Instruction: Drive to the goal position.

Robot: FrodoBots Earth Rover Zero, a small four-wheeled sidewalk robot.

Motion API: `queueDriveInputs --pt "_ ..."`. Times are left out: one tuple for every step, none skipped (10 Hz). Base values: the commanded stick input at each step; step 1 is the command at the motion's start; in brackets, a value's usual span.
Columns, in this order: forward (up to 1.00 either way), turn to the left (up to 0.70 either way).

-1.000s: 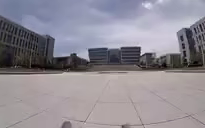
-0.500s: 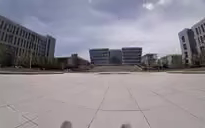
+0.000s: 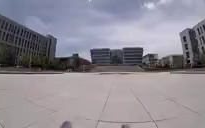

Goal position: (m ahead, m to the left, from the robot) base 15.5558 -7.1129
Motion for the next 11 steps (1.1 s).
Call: queueDriveInputs --pt "0.7 0.03" --pt "0.7 0.03" --pt "0.7 0.03" --pt "0.7 0.03" --pt "0.7 0.03" --pt "0.7 0.03" --pt "0.7 0.03" --pt "0.7 0.03" --pt "0.7 0.03" --pt "0.7 0.03" --pt "0.7 0.03"
